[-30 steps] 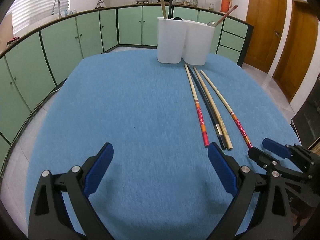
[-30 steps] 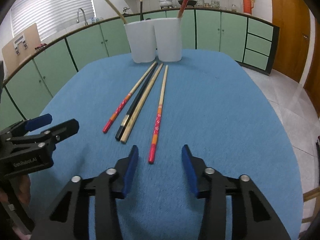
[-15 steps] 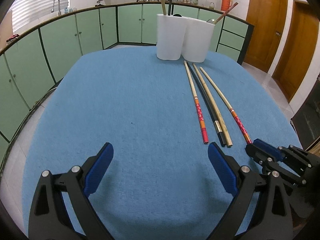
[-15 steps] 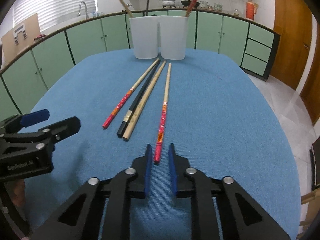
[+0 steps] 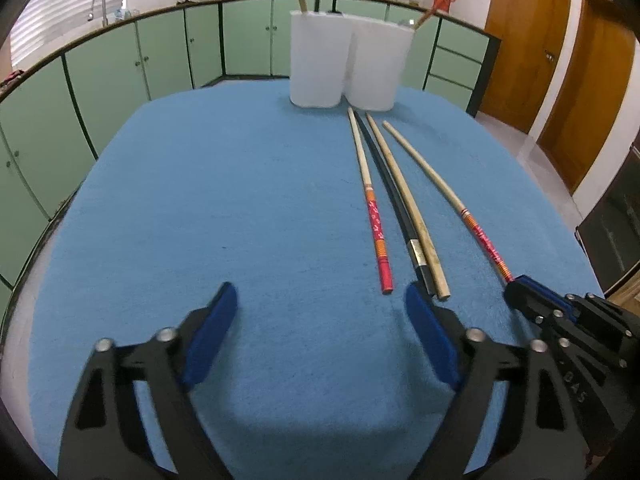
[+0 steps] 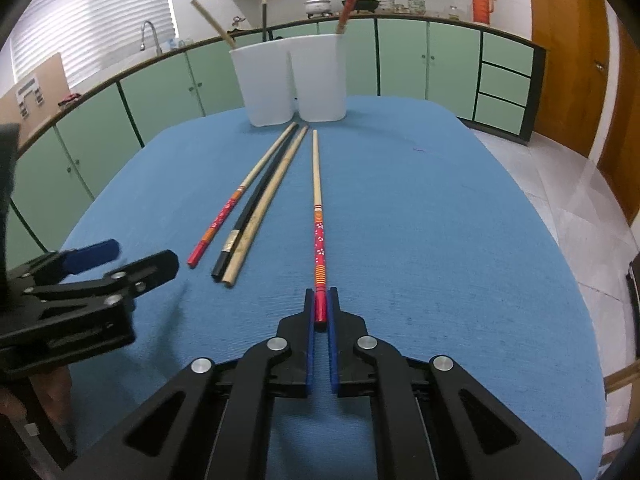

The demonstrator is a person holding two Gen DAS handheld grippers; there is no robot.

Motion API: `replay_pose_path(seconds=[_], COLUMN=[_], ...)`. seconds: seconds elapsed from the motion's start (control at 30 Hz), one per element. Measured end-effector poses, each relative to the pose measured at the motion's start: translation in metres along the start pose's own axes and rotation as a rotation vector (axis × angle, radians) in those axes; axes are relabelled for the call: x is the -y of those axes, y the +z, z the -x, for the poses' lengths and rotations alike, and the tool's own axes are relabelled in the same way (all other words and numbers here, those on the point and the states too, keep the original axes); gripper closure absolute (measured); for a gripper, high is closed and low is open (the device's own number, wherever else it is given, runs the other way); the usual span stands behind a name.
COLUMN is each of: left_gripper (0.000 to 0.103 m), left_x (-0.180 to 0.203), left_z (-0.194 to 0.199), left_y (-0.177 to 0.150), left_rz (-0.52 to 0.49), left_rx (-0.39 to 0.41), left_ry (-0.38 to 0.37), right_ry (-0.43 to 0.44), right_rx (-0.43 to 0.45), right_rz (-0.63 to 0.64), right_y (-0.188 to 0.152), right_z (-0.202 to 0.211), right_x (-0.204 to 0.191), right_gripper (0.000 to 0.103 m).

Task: Organize utensils
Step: 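Grasp a red-patterned chopstick with the right tool while the left tool grasps another red-patterned chopstick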

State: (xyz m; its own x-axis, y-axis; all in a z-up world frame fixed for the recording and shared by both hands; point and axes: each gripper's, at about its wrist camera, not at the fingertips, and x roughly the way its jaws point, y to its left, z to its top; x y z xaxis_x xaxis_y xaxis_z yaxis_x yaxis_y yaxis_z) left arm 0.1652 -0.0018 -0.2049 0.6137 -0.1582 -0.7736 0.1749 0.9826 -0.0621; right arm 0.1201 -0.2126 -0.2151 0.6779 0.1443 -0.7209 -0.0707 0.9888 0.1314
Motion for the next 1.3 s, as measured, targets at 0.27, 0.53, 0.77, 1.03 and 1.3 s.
replay_pose_path(seconds=[0.27,0.53,0.77,1.03,1.3], left_gripper=[0.035,0.067,0.097,0.098,0.098], left_x=[0.009,0.025,0.034,0.033,0.029], left_z=[-0.013,-0.014,-0.015,-0.002,0.037], left_y=[0.007,0.007,0.006,0.009,0.021], left_rz=[-0.004,-0.048,-0.069,-0.084,-0.117], left_rx=[-0.020,-0.014,-0.010,0.027,0.115], left_ry=[0.005,-0.001,-0.022,-0.007,0.026], right_ry=[0.004,0.017,0.044,0.040,0.039], right_rx=[0.004,0.003,0.003,0.005,0.061], right_rz=[-0.019,-0.030,-0.055,-0.051,-0.035], right_y=[0.000,-0.001,-0.002,-0.001,0.014], right_z=[0.000,-0.002,-0.003,0.000,0.025], right_x=[0.007,0.009,0.014,0.014,0.018], right_gripper=[0.098,0.097,0.097,0.097,0.098])
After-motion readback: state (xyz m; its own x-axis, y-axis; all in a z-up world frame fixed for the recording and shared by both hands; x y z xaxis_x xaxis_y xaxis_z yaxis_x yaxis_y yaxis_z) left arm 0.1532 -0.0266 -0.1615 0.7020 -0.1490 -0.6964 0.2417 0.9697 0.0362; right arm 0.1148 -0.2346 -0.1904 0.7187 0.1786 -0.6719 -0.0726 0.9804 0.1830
